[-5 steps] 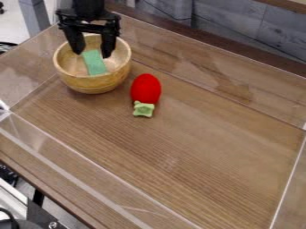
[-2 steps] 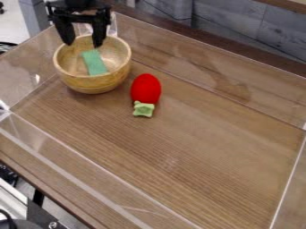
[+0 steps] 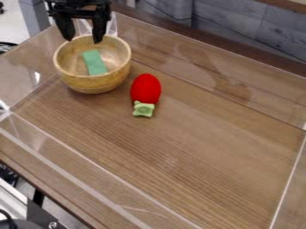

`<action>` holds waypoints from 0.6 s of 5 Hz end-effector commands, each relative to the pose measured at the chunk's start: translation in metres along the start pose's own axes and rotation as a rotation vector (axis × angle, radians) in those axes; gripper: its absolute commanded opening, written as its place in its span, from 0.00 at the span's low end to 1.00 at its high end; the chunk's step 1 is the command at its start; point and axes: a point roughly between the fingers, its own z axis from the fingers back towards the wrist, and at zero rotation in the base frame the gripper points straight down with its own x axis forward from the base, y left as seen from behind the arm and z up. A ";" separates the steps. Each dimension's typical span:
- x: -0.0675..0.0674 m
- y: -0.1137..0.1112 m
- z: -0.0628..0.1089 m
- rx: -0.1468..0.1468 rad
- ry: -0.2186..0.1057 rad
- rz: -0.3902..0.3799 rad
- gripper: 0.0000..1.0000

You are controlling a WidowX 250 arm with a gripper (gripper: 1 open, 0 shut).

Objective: Remove the green stick from the brown bowl and put it on the table

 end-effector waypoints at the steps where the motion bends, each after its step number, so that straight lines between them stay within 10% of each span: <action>1: 0.000 0.002 0.010 0.016 -0.044 -0.019 1.00; 3: -0.009 -0.021 0.014 0.019 -0.062 0.055 1.00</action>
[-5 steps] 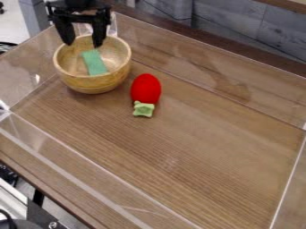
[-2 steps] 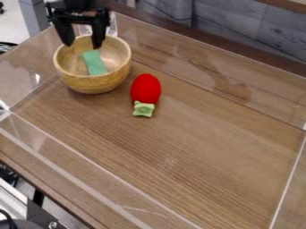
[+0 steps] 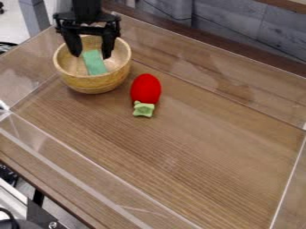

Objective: Remove the green stick from the brown bowl and put it on the table

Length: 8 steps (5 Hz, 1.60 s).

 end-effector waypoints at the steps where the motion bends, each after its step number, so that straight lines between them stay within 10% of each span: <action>1: 0.015 0.004 0.025 -0.001 -0.079 -0.013 1.00; 8: 0.044 0.034 -0.021 0.014 -0.044 -0.138 1.00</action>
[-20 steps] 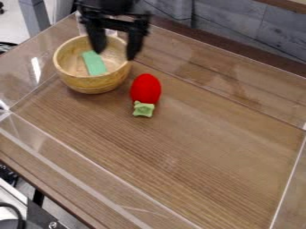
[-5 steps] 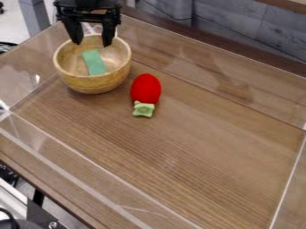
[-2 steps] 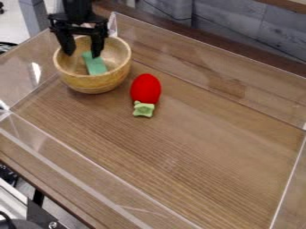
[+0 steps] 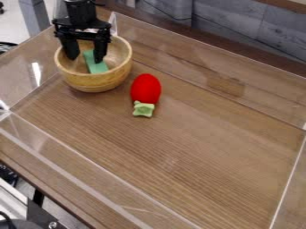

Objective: Remove the green stick from the brown bowl and put it on the table

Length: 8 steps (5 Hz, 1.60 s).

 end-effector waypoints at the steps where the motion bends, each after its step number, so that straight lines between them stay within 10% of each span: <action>1: 0.011 0.002 0.006 0.017 -0.054 -0.009 1.00; 4: -0.005 -0.022 -0.011 0.024 -0.024 0.050 1.00; 5: -0.002 -0.024 -0.008 0.020 -0.018 0.065 0.00; 8: -0.004 -0.003 -0.018 0.009 -0.002 0.283 0.00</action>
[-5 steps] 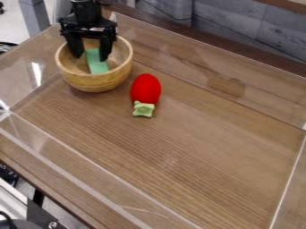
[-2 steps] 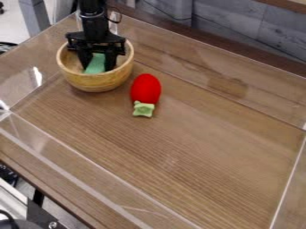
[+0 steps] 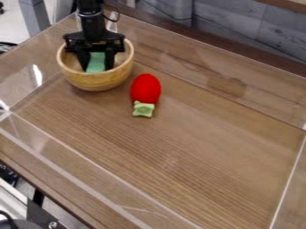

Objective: Remove the green stick from the brown bowl and put it on the table

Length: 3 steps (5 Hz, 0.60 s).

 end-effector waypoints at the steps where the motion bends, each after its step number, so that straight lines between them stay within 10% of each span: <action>1: 0.005 0.011 0.011 -0.003 -0.015 0.005 0.00; 3: 0.007 0.002 0.020 -0.014 -0.004 -0.037 0.00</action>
